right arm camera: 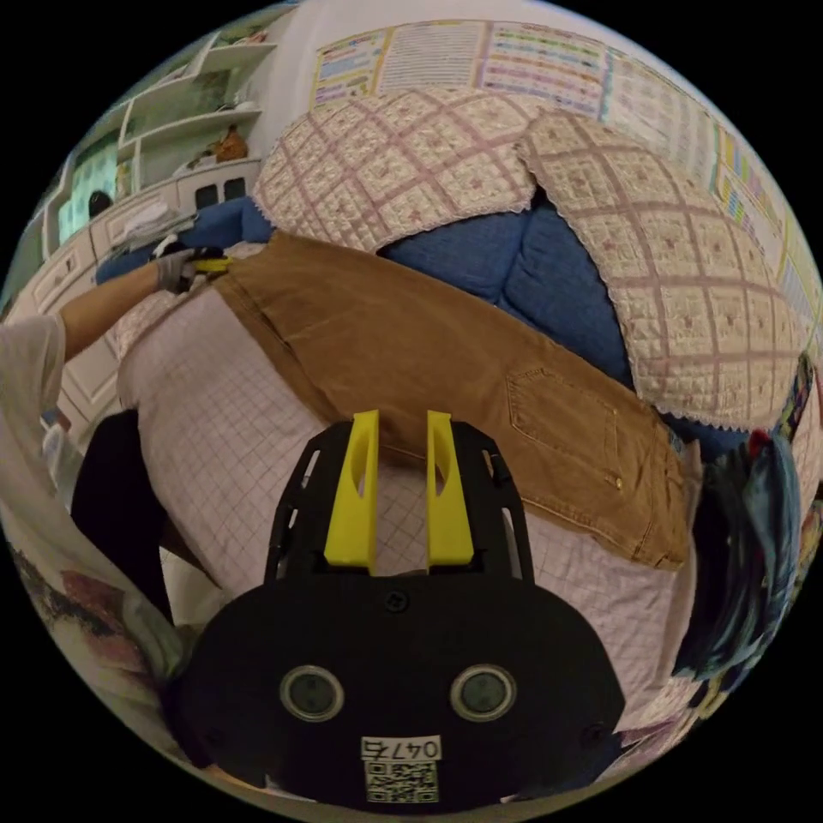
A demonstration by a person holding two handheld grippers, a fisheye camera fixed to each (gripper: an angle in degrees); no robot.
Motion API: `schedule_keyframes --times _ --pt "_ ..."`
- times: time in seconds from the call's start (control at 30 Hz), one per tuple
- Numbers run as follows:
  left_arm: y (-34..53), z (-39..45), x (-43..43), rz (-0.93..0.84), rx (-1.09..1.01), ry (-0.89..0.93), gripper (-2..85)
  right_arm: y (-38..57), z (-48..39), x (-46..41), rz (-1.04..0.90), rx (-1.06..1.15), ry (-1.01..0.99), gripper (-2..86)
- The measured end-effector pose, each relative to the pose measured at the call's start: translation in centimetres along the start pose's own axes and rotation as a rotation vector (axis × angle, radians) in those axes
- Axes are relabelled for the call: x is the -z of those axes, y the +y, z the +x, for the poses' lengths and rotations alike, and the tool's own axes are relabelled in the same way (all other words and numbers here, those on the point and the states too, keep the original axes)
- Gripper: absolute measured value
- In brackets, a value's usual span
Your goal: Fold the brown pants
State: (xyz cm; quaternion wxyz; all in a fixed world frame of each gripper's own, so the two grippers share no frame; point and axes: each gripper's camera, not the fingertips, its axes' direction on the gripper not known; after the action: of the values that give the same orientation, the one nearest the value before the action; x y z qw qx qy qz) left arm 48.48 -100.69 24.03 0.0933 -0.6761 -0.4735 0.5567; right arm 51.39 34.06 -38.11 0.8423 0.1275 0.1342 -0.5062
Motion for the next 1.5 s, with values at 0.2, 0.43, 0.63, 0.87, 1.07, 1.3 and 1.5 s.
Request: schedule_keyframes --times 0.2,0.43,0.63,0.87,1.07,1.3,1.5 --pt "0.6 0.7 0.9 -0.018 -0.040 -0.022 -0.9 -4.9 -8.7 -0.7 -0.104 0.281 0.130 4.1" --pt "1.0 1.5 1.9 -0.033 -0.045 -0.021 -1.0 -7.5 -13.5 1.1 -0.131 0.397 0.243 0.3" --pt "3.6 4.8 6.2 -0.032 -0.188 -0.190 -1.0 -7.1 -14.8 6.5 -0.018 0.372 0.186 -0.3" --pt "4.8 -1.3 5.2 -0.052 -0.033 -0.117 -1.0 -8.0 -18.7 5.0 -0.149 0.483 0.165 -0.3" --pt "3.9 3.9 6.0 -0.036 -0.152 -0.095 -1.0 -8.0 -19.9 6.0 -0.146 0.474 0.165 -0.2" --pt "3.0 16.8 6.9 0.024 -0.574 -0.216 -1.0 -8.2 -21.1 6.7 -0.154 0.487 0.180 -0.2" --pt "1.9 5.8 2.1 -0.130 -0.202 -0.217 -1.0 -8.0 -21.8 6.5 -0.189 0.522 0.186 -0.2"
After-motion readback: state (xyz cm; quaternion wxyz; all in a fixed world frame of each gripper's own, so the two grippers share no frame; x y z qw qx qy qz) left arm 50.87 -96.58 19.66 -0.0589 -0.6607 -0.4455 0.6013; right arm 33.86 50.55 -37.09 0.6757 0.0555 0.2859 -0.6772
